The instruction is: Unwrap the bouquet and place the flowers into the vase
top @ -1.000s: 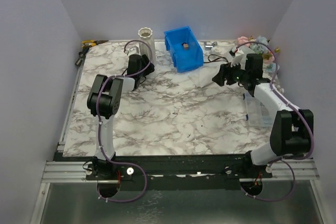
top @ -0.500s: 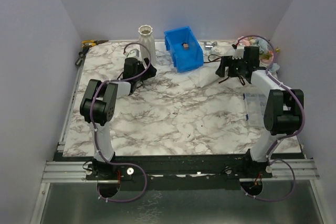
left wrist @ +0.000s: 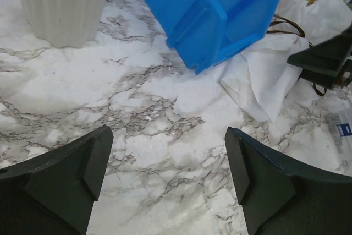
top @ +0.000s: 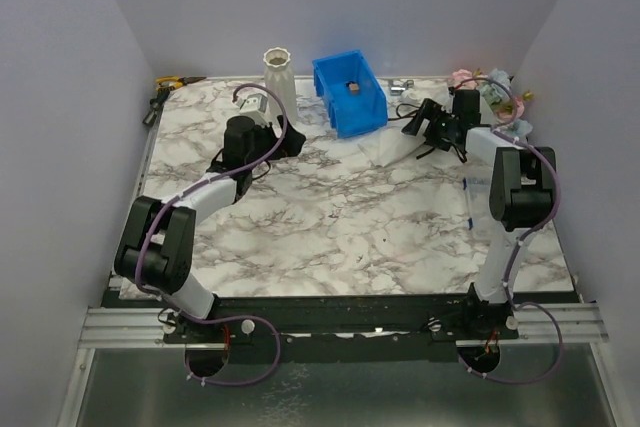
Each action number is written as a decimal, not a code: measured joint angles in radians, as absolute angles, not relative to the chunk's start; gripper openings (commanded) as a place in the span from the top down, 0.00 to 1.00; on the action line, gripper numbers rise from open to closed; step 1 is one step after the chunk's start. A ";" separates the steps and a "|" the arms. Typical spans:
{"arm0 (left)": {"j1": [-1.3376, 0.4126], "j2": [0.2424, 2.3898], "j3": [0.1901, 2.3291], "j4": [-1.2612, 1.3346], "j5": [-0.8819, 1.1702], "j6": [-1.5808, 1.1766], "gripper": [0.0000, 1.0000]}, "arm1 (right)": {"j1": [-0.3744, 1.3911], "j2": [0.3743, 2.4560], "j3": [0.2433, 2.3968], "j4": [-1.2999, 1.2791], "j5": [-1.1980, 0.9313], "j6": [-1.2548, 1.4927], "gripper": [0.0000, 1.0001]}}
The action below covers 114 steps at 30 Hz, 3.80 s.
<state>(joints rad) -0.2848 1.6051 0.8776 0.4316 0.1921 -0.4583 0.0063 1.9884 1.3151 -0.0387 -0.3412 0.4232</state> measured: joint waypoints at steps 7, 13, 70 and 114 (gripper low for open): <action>-0.317 1.483 0.839 0.354 0.213 -0.398 0.05 | 0.006 2.042 1.348 -0.050 -0.318 0.523 0.69; -0.321 1.377 0.804 0.304 0.233 -0.324 0.05 | 0.006 1.937 1.184 -0.059 -0.342 0.578 0.97; -0.456 1.509 0.863 -0.026 0.736 0.506 0.68 | 0.202 1.324 0.860 -0.387 -0.775 0.106 0.55; -0.616 1.748 0.961 0.010 0.744 0.775 0.54 | 0.276 1.780 1.078 -0.331 -0.783 0.052 0.79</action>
